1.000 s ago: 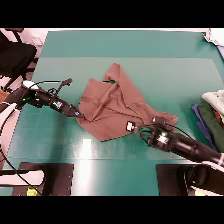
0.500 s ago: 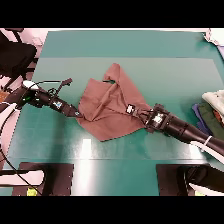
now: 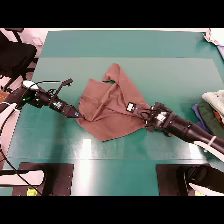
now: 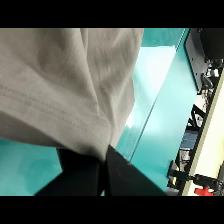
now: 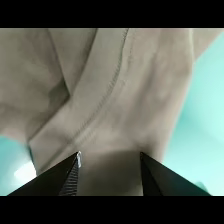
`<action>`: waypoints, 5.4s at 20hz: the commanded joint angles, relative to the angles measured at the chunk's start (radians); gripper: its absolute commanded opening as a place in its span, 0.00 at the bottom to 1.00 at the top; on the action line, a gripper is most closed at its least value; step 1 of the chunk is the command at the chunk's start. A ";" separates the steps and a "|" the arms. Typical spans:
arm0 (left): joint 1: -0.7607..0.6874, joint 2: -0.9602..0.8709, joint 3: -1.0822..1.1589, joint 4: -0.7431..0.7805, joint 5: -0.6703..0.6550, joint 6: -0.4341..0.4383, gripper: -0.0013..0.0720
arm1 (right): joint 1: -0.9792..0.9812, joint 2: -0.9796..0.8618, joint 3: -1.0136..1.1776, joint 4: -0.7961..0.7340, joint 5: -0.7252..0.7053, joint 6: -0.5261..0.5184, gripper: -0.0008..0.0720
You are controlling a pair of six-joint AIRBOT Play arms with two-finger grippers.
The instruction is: Fold the shirts.
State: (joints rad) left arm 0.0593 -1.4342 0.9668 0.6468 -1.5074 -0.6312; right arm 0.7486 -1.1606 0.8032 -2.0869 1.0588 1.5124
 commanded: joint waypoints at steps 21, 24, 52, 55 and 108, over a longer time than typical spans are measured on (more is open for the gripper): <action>0.000 0.001 0.001 -0.003 -0.011 -0.024 0.05 | -0.056 -0.063 0.002 0.095 -0.098 -0.015 0.04; 0.000 0.001 0.002 -0.055 -0.048 -0.024 0.05 | -0.105 -0.035 0.113 0.096 -0.079 -0.022 0.04; 0.000 0.332 0.327 0.354 0.183 -0.356 0.04 | -0.597 0.352 0.372 0.421 0.167 -0.108 0.04; -0.001 0.332 0.327 0.380 0.195 -0.393 0.04 | -0.596 0.302 0.372 0.476 0.211 -0.121 0.04; -0.032 0.329 0.056 0.475 0.456 -0.356 0.05 | -0.893 0.023 -0.130 1.046 -0.050 -0.443 0.74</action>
State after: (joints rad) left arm 0.0269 -1.1042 1.0237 1.1221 -1.0431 -0.9867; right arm -0.1642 -1.0679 0.6838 -1.0641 1.0782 1.0908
